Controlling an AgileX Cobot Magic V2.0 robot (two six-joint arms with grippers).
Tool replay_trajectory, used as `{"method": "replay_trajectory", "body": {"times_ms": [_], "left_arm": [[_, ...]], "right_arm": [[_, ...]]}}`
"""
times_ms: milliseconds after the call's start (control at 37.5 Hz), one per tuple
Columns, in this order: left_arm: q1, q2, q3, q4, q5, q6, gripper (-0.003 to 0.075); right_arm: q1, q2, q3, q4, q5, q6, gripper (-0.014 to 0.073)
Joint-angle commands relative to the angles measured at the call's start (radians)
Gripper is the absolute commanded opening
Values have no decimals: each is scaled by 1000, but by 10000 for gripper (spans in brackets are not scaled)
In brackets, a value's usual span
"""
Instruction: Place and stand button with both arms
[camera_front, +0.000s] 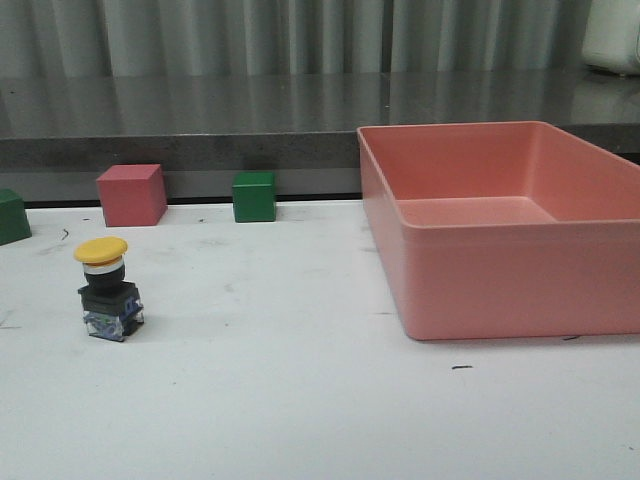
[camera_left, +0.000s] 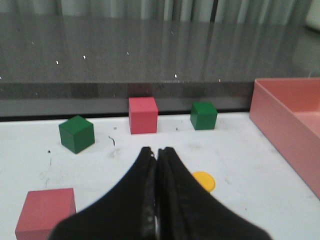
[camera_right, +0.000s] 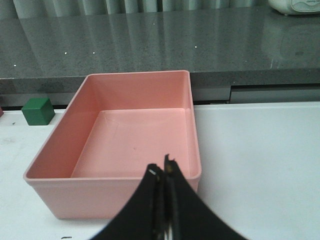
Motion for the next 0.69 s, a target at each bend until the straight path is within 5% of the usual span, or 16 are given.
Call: {"method": "replay_trajectory", "body": {"times_ms": [0, 320, 667], "left_arm": [[57, -59, 34, -67, -159, 29, -20], [238, -230, 245, -124, -238, 29, -20], [265, -239, 360, -67, -256, 29, -20]], "right_arm": [[-7, 10, -24, -13, -76, -13, -69], [-7, 10, -24, -13, -76, -13, -69], [-7, 10, -24, -13, -73, -13, -69]]}}
